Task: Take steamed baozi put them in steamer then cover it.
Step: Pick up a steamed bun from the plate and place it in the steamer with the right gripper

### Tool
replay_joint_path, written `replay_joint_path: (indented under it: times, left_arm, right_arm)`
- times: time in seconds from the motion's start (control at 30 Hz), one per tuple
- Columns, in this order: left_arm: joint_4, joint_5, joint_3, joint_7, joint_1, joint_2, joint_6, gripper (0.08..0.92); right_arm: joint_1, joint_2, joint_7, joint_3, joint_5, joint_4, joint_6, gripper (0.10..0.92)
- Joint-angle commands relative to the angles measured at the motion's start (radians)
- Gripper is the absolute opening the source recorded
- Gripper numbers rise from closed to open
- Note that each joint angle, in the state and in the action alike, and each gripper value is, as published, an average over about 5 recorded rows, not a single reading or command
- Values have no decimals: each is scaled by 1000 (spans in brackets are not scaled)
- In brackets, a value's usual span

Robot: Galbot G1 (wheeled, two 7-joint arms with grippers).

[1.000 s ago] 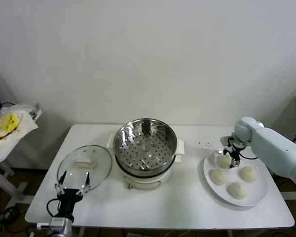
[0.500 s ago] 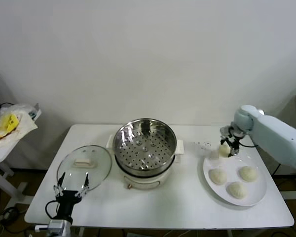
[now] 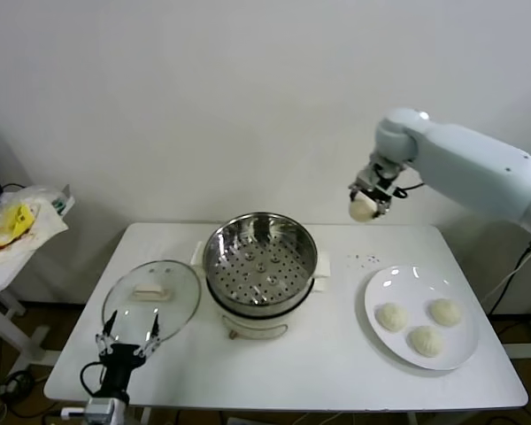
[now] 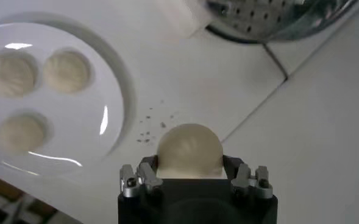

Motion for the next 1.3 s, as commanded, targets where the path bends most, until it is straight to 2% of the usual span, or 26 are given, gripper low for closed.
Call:
replay_joint_path:
  times: [0.03, 0.33, 0.5, 0.77, 0.93, 1.2, 1.3]
  left_arm:
    - [-1, 3, 3, 0, 4, 9, -2, 823]
    - [-8, -14, 5, -1, 26, 31, 2, 823]
    - [-4, -23, 0, -1, 39, 42, 0, 823]
    - [-5, -30, -8, 0, 44, 46, 1, 823]
    - [-5, -32, -9, 1, 52, 44, -1, 823]
    - [-13, -39, -13, 5, 58, 44, -3, 823]
    - [-15, -39, -15, 4, 62, 42, -4, 823]
  right_arm:
    - [92, 197, -6, -59, 20, 11, 95, 696]
    - [-65, 384, -9, -18, -34, -151, 182, 696]
    - [-136, 427, -2, -6, -90, -191, 211, 696]
    - [-246, 482, 28, 80, -265, -283, 270, 696]
    - [-270, 494, 43, 83, -292, -304, 277, 700]
    - [-284, 489, 62, 87, -324, -295, 276, 804]
    - [-273, 466, 60, 87, -326, -265, 270, 820]
